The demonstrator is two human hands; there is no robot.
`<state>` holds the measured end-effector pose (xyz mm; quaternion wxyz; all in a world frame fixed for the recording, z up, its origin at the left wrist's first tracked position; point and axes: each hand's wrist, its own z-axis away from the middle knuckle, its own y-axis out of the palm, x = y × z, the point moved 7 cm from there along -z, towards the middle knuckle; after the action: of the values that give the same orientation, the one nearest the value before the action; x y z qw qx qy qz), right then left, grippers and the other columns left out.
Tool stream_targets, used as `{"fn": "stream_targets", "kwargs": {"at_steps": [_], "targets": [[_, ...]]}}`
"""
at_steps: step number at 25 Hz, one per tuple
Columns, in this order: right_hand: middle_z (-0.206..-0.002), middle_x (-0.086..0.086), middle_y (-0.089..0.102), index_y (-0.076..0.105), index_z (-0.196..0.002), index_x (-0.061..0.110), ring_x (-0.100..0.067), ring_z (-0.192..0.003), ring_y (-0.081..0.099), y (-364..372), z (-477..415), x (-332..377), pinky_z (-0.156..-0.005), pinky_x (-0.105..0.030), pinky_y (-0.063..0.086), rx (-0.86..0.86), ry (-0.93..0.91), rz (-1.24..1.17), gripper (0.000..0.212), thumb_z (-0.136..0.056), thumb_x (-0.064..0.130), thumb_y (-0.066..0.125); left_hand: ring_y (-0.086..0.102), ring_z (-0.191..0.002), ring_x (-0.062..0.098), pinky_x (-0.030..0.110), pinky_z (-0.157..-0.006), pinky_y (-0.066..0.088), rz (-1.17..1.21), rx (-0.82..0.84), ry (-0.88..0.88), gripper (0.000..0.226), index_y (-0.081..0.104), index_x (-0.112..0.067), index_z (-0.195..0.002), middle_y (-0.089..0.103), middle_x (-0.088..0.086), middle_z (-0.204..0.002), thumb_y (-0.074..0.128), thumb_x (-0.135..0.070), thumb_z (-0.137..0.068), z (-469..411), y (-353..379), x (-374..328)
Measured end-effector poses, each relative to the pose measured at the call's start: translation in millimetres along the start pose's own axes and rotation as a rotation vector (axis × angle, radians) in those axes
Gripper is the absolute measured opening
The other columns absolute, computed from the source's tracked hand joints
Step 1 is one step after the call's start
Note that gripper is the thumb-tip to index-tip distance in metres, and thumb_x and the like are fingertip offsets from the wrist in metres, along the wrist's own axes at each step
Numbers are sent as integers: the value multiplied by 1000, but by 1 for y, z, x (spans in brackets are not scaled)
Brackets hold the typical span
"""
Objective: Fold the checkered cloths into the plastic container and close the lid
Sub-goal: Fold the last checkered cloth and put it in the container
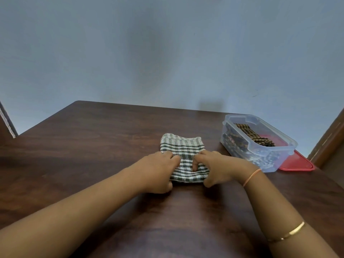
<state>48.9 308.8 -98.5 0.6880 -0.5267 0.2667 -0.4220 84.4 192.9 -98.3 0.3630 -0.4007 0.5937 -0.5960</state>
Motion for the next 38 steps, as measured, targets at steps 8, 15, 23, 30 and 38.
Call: {"fn": "stream_targets", "kwargs": {"at_steps": [8, 15, 23, 30, 38], "targets": [[-99, -4, 65, 60, -95, 11, -22, -95, 59, -21, 4, -10, -82, -36, 48, -396, -132, -218, 24, -76, 24, 53, 53, -82, 20, 29, -66, 37, 151, -348, 77, 17, 45, -17, -86, 56, -1, -88, 44, -32, -79, 5, -14, 9], [-89, 5, 61, 54, -102, 16, -5, -81, 59, -17, 0, -23, -75, -18, 47, -234, -271, -922, 37, -73, 23, 76, 57, -57, 14, 25, -54, 40, 723, -455, -90, 8, 50, -26, -90, 65, 2, -72, 51, -33, -94, -4, -7, 57], [-86, -3, 64, 51, -104, 11, -7, -62, 59, -16, -29, -48, -56, -16, 48, -602, 83, -1029, 32, -80, 14, 73, 52, -69, 22, 31, -61, 35, 587, -461, -371, 34, 39, -11, -121, 50, -3, -71, 44, -35, -97, -40, 0, 69], [-100, -4, 56, 49, -107, 11, -22, -89, 55, -17, -27, -50, -73, -33, 44, -748, 301, -483, 40, -82, 34, 68, 57, -97, 26, 36, -71, 47, 398, -566, -516, 50, 47, -14, -119, 55, 3, -108, 64, -44, -83, -38, 6, 81], [-108, 0, 61, 63, -103, 20, -26, -106, 55, -16, -37, -14, -82, -36, 38, -598, -4, -9, 21, -91, 21, 46, 58, -98, 23, 34, -82, 46, 246, -415, 33, 25, 64, -18, -105, 63, 1, -105, 45, -25, -90, -62, 6, 50]]}}
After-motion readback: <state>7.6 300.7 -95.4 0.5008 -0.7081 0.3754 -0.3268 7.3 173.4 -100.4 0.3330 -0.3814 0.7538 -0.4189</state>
